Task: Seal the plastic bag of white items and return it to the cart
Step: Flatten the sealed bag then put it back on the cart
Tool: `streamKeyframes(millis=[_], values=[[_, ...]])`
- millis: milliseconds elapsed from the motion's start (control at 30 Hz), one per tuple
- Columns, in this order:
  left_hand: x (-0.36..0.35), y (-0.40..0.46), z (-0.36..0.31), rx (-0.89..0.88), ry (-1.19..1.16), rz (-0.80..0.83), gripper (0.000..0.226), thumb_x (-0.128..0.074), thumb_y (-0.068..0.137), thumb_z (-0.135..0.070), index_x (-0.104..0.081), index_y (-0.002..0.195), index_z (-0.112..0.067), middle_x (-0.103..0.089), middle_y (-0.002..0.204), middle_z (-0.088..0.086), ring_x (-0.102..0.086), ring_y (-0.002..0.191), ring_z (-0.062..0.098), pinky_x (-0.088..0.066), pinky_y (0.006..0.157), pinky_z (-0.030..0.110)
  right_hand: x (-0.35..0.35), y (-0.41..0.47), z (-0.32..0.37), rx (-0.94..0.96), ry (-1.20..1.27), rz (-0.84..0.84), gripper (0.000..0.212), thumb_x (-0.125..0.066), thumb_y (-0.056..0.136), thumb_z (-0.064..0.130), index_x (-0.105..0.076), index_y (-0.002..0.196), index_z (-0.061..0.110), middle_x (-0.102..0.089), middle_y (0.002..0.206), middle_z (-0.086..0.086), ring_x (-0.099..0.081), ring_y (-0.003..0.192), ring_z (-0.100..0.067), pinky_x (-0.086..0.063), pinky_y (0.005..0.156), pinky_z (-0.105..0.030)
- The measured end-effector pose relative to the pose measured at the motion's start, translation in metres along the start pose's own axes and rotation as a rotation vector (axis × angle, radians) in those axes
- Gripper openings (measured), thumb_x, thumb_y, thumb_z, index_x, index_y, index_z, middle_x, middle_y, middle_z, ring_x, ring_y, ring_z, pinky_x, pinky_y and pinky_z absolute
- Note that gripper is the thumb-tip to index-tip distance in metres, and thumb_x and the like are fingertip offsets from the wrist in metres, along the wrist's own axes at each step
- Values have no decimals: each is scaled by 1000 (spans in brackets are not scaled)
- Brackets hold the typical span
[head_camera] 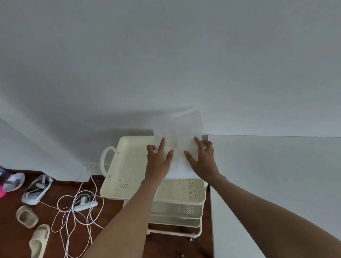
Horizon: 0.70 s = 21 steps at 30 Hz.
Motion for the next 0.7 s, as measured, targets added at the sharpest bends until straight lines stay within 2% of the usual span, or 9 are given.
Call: streamKeyframes(millis=[100, 200, 267, 500, 700], values=[[2, 8, 39, 35, 29, 48, 65, -45, 101, -51, -21, 158, -31, -26, 133, 9, -43, 121, 27, -45, 104, 36, -37, 1, 4, -52, -16, 29, 74, -63, 99, 42, -30, 159, 14, -30, 150, -19, -40, 139, -35, -41, 115, -45], [1, 10, 70, 55, 43, 102, 66, -44, 101, -51, -19, 159, -31, -25, 136, 8, -43, 122, 26, -46, 102, 34, -69, -2, 2, -102, -35, 70, 74, -62, 99, 43, -29, 159, 16, -31, 150, -16, -45, 137, -34, -44, 109, -39], [-1, 9, 89, 78, 50, 140, 66, -44, 101, -51, -19, 159, -31, -24, 137, 7, -44, 122, 25, -47, 103, 35, -88, -5, -1, -145, -13, 121, 75, -62, 99, 41, -27, 160, 16, -28, 150, -15, -44, 138, -34, -46, 111, -41], [-22, 3, 136, 184, 61, 304, 65, -43, 104, -46, -14, 160, -29, -24, 141, 12, -39, 132, 29, -39, 113, 44, -138, -17, -19, -248, -39, 208, 77, -66, 98, 35, -27, 159, 10, -27, 149, -20, -36, 140, -39, -40, 116, -50], [-37, 0, 156, 221, 76, 386, 65, -42, 104, -46, -17, 160, -24, -27, 140, 15, -40, 131, 33, -38, 113, 46, -159, -24, -33, -337, -65, 236, 76, -65, 99, 36, -29, 158, 6, -28, 149, -23, -31, 142, -40, -39, 115, -51]])
Point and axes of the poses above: each hand's wrist, its own y-axis towards the middle knuckle, its own x-axis out of the back of the hand, z = x × y, the point moved 3 cm from there along y, towards the middle knuckle
